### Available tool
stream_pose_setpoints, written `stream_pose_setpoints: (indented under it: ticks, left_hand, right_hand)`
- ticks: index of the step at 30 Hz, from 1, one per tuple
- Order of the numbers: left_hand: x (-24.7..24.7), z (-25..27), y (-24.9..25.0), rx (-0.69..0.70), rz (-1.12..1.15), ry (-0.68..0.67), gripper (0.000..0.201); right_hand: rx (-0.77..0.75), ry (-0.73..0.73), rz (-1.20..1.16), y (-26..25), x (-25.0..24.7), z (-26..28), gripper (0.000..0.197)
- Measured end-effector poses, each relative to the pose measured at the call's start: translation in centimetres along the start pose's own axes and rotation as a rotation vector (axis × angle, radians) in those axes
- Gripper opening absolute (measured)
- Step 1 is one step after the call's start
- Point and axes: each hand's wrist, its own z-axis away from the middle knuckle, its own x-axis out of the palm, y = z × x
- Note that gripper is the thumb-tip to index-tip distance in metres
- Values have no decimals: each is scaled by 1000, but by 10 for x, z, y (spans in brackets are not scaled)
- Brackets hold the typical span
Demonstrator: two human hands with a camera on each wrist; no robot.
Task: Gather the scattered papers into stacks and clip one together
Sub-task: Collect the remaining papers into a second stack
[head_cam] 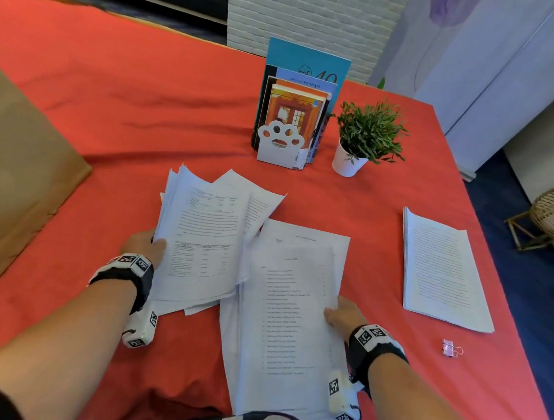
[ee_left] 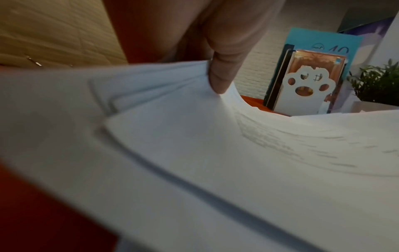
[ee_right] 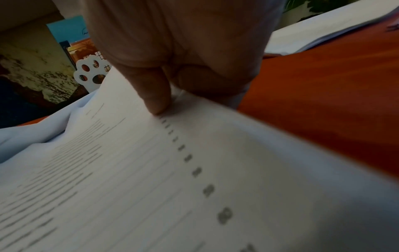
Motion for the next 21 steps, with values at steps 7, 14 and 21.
stream_pose_setpoints:
  ticks: [7, 14, 21]
  left_hand:
    - [-2, 29, -13, -70, 194, 55, 60]
    - [-13, 50, -74, -180, 109, -10, 36]
    - [-45, 56, -94, -280, 199, 164, 38]
  right_hand:
    - [-47, 26, 42, -9, 3, 0, 38]
    - [-170, 463, -168, -53, -29, 6, 26]
    - [-384, 497, -356, -107, -37, 15, 33]
